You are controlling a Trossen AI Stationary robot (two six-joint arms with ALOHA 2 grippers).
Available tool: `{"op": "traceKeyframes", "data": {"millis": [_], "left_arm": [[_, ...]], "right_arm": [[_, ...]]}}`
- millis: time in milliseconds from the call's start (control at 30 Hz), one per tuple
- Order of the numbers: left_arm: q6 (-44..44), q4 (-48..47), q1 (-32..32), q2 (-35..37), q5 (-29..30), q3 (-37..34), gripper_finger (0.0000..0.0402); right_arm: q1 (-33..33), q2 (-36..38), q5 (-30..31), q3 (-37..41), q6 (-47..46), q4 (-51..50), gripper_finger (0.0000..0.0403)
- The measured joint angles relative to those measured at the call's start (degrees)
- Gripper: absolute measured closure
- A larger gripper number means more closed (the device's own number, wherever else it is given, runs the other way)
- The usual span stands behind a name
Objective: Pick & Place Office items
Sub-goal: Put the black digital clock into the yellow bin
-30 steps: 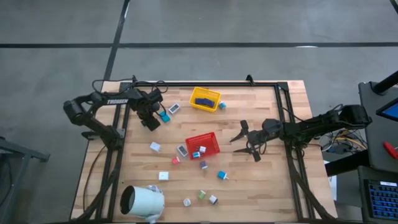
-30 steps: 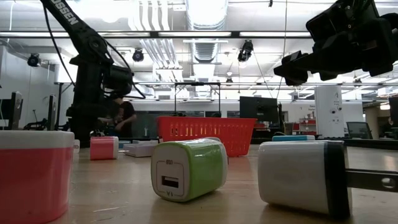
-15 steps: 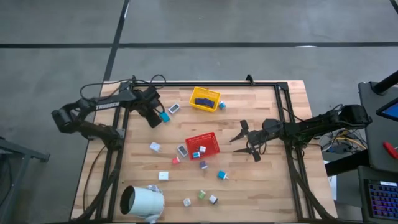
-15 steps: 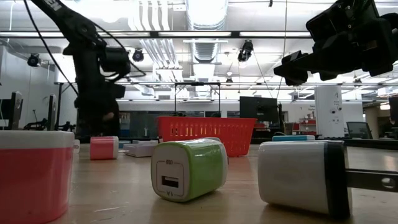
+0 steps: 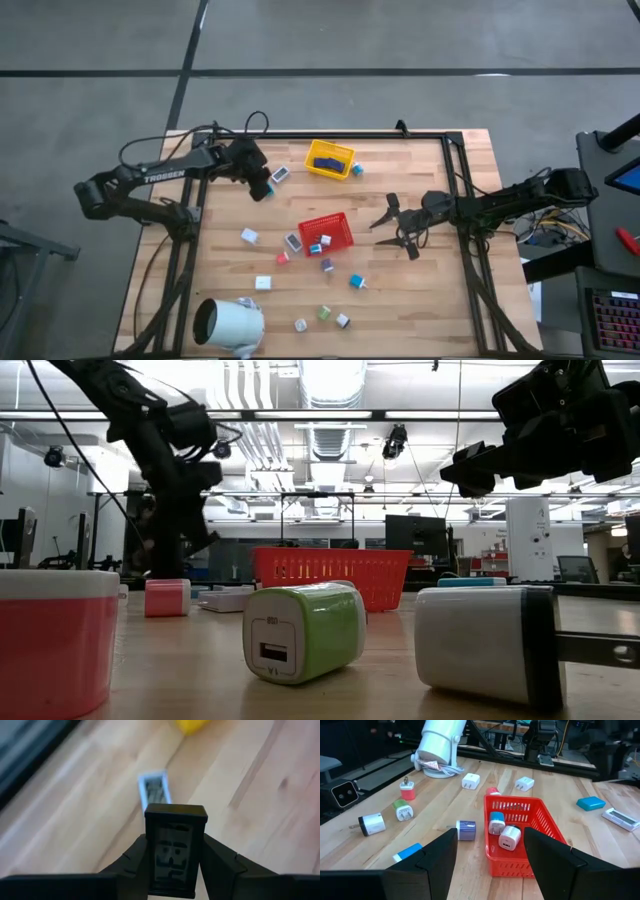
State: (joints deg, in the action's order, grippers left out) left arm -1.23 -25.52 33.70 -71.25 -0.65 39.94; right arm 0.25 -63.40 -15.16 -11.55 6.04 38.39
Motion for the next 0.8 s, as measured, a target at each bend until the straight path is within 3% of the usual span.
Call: {"op": "traceKeyframes", "data": {"millis": [300, 800], "left_arm": [[-1.51, 11.02, -1.66, 0.05, -0.03, -1.32, 0.0272], [-3.09, 38.24, -4.64, 0.11, -1.0, -8.7, 0.0272]], "right_arm": [[0.0, -0.02, 0.02, 0.0, 0.0, 0.02, 0.0179], [0.0, -0.02, 0.13, 0.0, 0.2, 0.09, 0.0179]]}}
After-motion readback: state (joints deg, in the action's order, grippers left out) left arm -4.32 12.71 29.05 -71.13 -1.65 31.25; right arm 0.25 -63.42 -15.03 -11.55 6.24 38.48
